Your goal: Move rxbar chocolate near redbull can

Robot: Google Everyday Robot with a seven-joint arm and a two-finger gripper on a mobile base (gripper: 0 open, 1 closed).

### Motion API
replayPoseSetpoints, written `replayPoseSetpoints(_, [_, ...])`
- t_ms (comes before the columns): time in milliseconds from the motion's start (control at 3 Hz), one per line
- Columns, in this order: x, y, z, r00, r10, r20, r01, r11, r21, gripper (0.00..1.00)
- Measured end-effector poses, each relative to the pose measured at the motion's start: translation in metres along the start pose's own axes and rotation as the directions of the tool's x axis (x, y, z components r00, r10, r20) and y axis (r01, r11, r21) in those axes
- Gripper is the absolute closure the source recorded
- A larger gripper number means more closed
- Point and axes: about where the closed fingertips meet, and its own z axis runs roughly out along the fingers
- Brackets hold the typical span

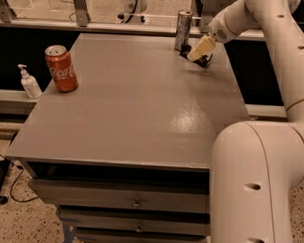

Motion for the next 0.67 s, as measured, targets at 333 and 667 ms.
replayPoseSetpoints(333, [0.001,0.002,-0.014,0.999,0.018,0.03,-0.018,0.9998,-0.006,0.0])
replayPoseSetpoints(667, [0.016,0.014,-0.058,0.995,0.047,0.09,-0.044,0.9983,-0.039,0.0])
